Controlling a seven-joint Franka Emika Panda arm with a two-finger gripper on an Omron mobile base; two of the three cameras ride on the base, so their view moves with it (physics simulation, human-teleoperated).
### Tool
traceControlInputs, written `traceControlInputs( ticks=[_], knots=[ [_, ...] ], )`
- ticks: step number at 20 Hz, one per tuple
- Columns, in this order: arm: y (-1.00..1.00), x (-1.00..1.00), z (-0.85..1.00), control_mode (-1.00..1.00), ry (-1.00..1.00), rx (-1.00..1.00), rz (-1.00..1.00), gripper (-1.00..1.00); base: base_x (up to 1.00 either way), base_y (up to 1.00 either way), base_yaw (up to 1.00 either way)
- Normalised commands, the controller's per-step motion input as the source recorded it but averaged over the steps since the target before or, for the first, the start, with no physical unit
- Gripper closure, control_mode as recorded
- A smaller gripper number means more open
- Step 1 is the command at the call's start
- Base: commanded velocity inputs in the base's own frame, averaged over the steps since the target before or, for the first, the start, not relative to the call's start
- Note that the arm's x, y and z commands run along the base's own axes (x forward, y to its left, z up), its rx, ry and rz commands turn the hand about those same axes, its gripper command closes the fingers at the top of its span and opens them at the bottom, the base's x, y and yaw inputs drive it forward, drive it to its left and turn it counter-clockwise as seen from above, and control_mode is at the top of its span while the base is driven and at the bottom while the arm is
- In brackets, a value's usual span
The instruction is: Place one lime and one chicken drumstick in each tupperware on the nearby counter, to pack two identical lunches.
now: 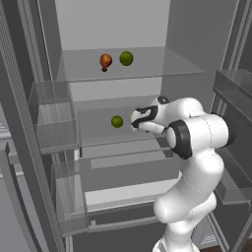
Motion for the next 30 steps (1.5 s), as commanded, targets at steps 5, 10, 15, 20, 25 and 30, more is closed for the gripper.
traceControlInputs(
  ticks=[5, 10, 15, 20, 25, 30],
  knots=[
    [0.32, -0.05, -0.34, -1.0, 0.01, -0.02, 0.13, 1.0, 0.0, 0.0, 0.0],
    [0.37, -0.8, -0.04, -1.0, 0.0, -0.01, 0.06, 1.0, 0.0, 0.0, 0.0],
    [0.15, -1.0, 0.17, -1.0, 0.03, 0.0, 0.0, 1.0, 0.0, 0.0, 0.0],
    [0.05, -0.76, 0.58, -1.0, 0.22, 0.0, -0.13, 1.0, 0.0, 0.0, 0.0],
    [0.0, -0.58, 0.8, -1.0, 0.23, 0.02, -0.09, 1.0, 0.0, 0.0, 0.0],
    [-0.02, -0.72, 0.7, -1.0, 0.03, 0.01, 0.0, 1.0, 0.0, 0.0, 0.0]
  ],
)
